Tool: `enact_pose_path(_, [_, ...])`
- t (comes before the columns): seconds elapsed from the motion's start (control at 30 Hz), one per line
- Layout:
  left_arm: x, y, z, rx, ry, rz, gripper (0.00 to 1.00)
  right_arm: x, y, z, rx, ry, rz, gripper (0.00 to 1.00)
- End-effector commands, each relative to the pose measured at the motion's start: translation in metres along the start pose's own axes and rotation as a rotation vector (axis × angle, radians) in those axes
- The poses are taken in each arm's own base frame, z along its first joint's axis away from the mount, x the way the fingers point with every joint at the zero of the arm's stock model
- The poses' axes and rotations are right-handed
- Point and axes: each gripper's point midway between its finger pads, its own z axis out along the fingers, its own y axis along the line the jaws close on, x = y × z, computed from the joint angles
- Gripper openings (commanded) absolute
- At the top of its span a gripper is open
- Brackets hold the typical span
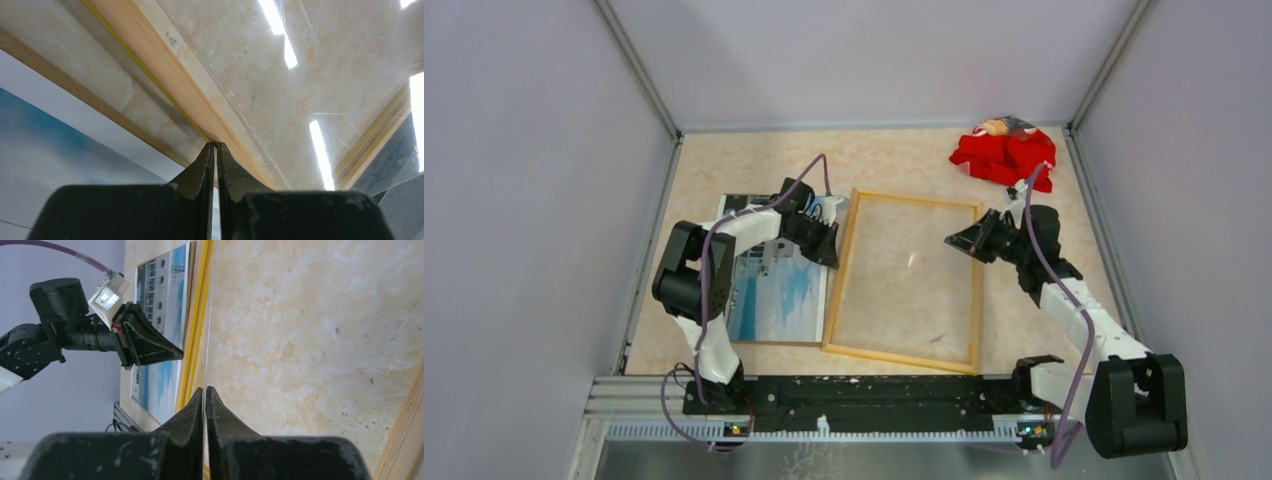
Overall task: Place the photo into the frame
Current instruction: Place the photo frame item in the photo frame.
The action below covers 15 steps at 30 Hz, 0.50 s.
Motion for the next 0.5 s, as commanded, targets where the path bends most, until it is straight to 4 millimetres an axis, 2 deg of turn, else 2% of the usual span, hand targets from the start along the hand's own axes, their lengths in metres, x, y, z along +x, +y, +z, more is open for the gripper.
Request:
enact_pose_path(0.0, [-0.012, -0.002, 0.002, 0.020, -0.026, 0.029, 0.11, -0.014, 0.020, -0.004, -0.086, -0.058, -0.056, 0.00])
enact_pose_path(0.1, [-0.014, -0.002, 0.001, 0.017, -0.030, 0.032, 0.11, -0.011, 0.020, -0.001, -0.095, -0.043, -0.044, 0.00])
enact_pose_path(0.27, [-0.013, -0.003, 0.001, 0.018, -0.027, 0.030, 0.11, -0.010, 0.037, -0.006, -0.183, -0.044, -0.055, 0.00])
enact_pose_path(0.47, [-0.014, -0.003, 0.002, 0.025, -0.028, 0.028, 0.11, -0.008, 0.031, -0.004, -0.164, -0.046, -0.011, 0.00])
